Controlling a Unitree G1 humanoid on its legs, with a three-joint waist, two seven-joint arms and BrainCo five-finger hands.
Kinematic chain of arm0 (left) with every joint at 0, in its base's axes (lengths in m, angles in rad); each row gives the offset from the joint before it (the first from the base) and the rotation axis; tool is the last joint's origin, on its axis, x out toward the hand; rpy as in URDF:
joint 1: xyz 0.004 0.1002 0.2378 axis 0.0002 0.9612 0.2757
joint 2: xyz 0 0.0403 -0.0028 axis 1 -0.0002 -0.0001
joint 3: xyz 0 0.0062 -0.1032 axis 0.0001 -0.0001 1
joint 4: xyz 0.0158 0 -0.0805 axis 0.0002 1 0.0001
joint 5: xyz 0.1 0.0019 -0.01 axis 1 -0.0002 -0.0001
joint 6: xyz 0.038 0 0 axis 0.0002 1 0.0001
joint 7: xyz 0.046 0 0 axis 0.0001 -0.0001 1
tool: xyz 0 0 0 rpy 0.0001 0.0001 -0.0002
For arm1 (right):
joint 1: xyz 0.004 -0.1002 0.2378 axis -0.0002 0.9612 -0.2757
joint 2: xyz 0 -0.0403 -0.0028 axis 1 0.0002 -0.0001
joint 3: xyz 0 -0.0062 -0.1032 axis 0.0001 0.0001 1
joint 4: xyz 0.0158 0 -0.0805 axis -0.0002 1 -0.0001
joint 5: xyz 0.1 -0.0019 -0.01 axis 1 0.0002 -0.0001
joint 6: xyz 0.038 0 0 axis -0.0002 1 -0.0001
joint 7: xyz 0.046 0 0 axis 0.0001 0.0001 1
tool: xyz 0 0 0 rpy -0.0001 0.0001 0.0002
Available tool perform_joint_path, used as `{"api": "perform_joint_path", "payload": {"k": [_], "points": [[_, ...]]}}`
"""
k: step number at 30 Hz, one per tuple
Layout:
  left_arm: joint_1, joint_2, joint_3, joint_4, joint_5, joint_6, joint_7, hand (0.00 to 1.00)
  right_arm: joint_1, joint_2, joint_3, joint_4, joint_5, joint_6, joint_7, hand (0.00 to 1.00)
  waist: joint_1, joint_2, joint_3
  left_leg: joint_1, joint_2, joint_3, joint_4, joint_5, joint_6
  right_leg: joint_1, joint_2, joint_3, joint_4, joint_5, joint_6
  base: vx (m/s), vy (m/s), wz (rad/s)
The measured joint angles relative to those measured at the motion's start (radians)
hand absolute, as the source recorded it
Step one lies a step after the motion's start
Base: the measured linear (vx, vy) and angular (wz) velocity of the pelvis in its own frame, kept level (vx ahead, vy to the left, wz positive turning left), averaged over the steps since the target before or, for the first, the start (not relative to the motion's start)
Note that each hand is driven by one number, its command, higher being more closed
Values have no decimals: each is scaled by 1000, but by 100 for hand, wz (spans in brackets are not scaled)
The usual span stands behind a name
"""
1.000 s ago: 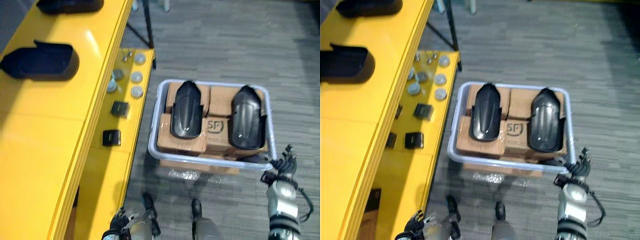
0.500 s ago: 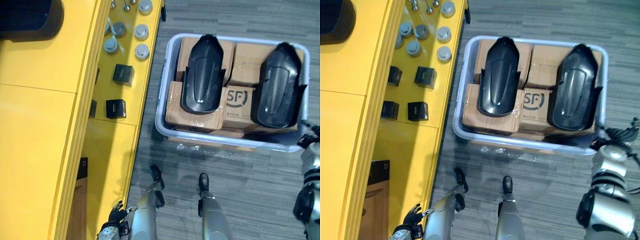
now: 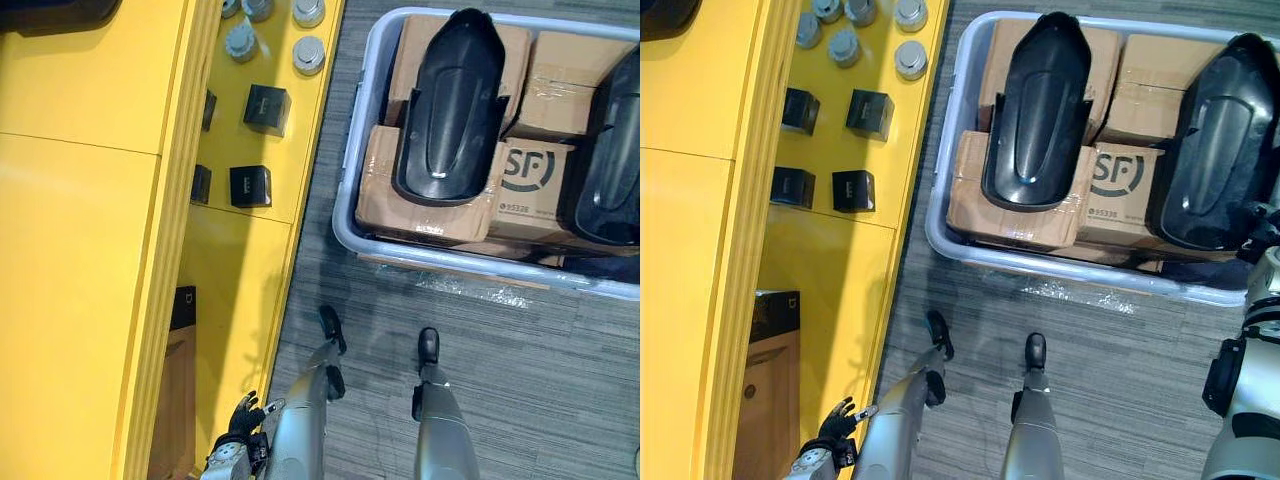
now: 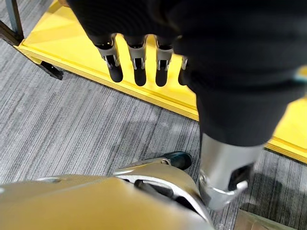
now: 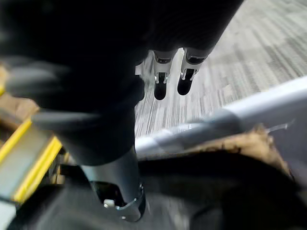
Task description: Walk over and take plastic housings, then place them on the shelf
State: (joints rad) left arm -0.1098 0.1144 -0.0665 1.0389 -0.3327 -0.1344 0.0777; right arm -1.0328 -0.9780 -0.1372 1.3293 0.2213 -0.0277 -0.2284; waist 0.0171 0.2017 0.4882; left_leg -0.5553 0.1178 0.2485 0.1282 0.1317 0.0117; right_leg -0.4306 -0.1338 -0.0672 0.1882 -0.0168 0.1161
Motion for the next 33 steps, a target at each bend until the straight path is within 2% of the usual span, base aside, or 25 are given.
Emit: {"api": "perform_joint_path", "payload": {"k": [3, 4, 6, 8, 11, 14, 18, 20, 22, 23, 24, 26, 28, 30, 33], "points": [[-9, -5, 1, -11, -1, 1, -2, 0, -32, -2, 100, -1, -8, 9, 33, 0, 10, 4, 1, -28, -3, -4, -9, 9, 3, -44, -3, -5, 31, 0, 0, 36, -9, 7], [-14, -8, 2, -21, -1, 2, -2, 0, -35, -6, 124, -3, -23, 11, 36, 100, 15, 5, 1, -33, -6, -4, -16, 14, 3, -56, -5, -6, 39, 0, 0, 39, -13, 2], [-20, -18, 5, -43, -2, 2, -3, 0, -35, -31, 167, -6, -36, 14, 37, 100, 21, 5, 0, -44, -9, -5, -21, 19, 7, -74, -10, -12, 52, 0, 0, 26, -11, 5], [-43, -31, 16, -51, -16, 2, -4, 0, -37, -78, 265, -8, -69, 27, 38, 100, 23, 6, 0, -56, -12, -6, -20, 20, 8, -97, -16, -27, 80, -1, 0, 24, -16, 4], [-59, -74, 23, -83, -18, 3, -11, 0, -62, -93, 350, -6, -117, 54, 47, 100, 18, 5, 0, -56, -14, -4, -19, 19, 8, -105, -21, -31, 97, -3, -2, 6, -13, 0], [-78, -96, 41, -106, -19, 5, -22, 0, -80, -98, 380, -11, -199, 80, 59, 100, 18, 1, -1, -60, -16, -2, -19, 27, 8, -107, -32, -56, 103, -32, -7, 2, -69, 4], [-78, -116, 42, -129, -39, 13, -22, 0, -76, -80, 371, -24, -248, 87, 79, 100, 6, -2, -2, -45, -9, -4, -29, 39, 0, -107, -28, -63, 128, -44, -13, 0, -83, 3], [-78, -126, 43, -148, -40, 14, -22, 0, -67, -66, 328, -26, -278, 94, 86, 100, 3, -4, -2, -30, -8, -4, -33, 43, 0, -98, -29, -69, 136, -46, -14, 22, -76, 2], [-77, -132, 43, -182, -40, 21, -18, 0, -22, -21, 221, -27, -311, 108, 111, 100, 1, -5, -2, 17, -13, -6, -59, 59, 1, -59, -33, -85, 137, -48, -14, 31, -75, 10], [-74, -132, 43, -197, -39, 22, -17, 0, -12, -7, 185, -27, -311, 114, 113, 100, 1, -5, -2, 29, -15, -7, -65, 60, 0, -49, -35, -87, 137, -51, -12, 35, -61, 16], [-72, -131, 43, -235, -39, 21, -9, 0, 15, 16, 91, -30, -313, 127, 113, 100, 1, -6, -3, 61, -25, -11, -79, 64, 0, -20, -42, -92, 138, -62, -11, 28, -45, 13], [-68, -130, 42, -278, -39, 18, 6, 0, 55, 39, 14, -60, -314, 132, 110, 100, -3, -6, -3, 97, -34, -15, -106, 75, 1, 7, -47, -98, 138, -66, -10, 44, -44, 15], [-41, -120, 37, -377, -39, 2, 32, 0, 96, 81, -23, -97, -341, 135, 51, 100, -29, -8, -3, 141, -43, -37, -146, 96, 1, 57, -47, -121, 116, -66, -9, 50, -32, 24], [0, -106, 34, -481, -39, -13, 57, 0, 128, 107, -26, -152, -389, 137, -17, 100, -41, -16, -3, 177, -47, -42, -174, 108, 3, 90, -44, -129, 99, -63, -7, 53, -26, 13], [96, -66, 20, -708, -54, -26, 84, 0, 248, 156, -60, -386, -479, 140, -91, 100, -62, -34, -5, 257, -53, -45, -206, 116, 0, 175, -42, -134, 63, -59, -1, 69, -19, 4]]}}
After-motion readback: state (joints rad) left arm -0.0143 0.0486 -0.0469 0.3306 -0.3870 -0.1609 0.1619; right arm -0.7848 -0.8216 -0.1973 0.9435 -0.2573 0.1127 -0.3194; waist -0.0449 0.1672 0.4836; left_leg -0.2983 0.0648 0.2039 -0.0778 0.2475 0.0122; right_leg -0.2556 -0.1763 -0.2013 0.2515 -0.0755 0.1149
